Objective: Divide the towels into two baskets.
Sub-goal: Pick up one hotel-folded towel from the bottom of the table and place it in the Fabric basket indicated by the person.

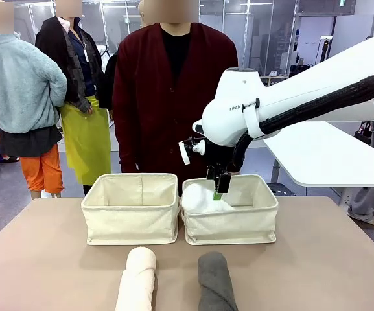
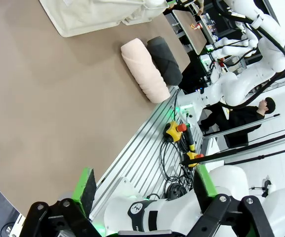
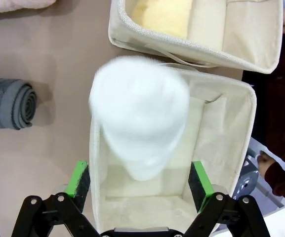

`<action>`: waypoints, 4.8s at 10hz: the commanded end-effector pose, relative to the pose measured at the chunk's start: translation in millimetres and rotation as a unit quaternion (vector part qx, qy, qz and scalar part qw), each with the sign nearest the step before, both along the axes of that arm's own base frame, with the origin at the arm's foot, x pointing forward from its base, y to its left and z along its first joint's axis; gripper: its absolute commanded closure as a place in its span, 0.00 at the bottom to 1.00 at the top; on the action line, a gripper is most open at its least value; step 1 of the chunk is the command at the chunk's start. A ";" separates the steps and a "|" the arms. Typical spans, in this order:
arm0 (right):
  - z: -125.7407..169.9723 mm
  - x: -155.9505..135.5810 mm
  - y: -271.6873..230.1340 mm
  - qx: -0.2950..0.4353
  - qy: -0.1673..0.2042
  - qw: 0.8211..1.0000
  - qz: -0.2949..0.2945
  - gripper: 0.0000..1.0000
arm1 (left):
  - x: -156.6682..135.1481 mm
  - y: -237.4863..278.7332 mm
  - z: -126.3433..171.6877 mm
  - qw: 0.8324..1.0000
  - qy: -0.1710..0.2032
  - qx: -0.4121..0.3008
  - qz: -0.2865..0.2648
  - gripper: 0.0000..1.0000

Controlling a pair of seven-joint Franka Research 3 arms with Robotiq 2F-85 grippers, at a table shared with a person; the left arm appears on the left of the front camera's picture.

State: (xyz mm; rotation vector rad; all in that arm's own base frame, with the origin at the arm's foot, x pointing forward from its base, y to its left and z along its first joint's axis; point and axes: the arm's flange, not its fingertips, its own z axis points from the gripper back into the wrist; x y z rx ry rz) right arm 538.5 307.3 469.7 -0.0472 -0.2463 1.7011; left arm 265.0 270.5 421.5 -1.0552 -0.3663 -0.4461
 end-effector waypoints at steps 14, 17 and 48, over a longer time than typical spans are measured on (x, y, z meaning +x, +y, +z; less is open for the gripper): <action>2.7 -2.0 0.1 0.000 -0.001 1.000 -0.002 0.00 | -4.3 -0.2 1.5 1.000 -0.013 -0.008 -0.002 0.00; 24.1 -41.6 -50.5 0.024 0.040 0.996 -0.073 0.00 | -4.3 -0.2 1.5 1.000 -0.013 -0.008 -0.002 0.00; -36.2 -222.1 -503.6 0.520 0.370 0.652 -0.409 0.00 | -4.3 -0.2 1.5 1.000 -0.013 -0.008 -0.002 0.00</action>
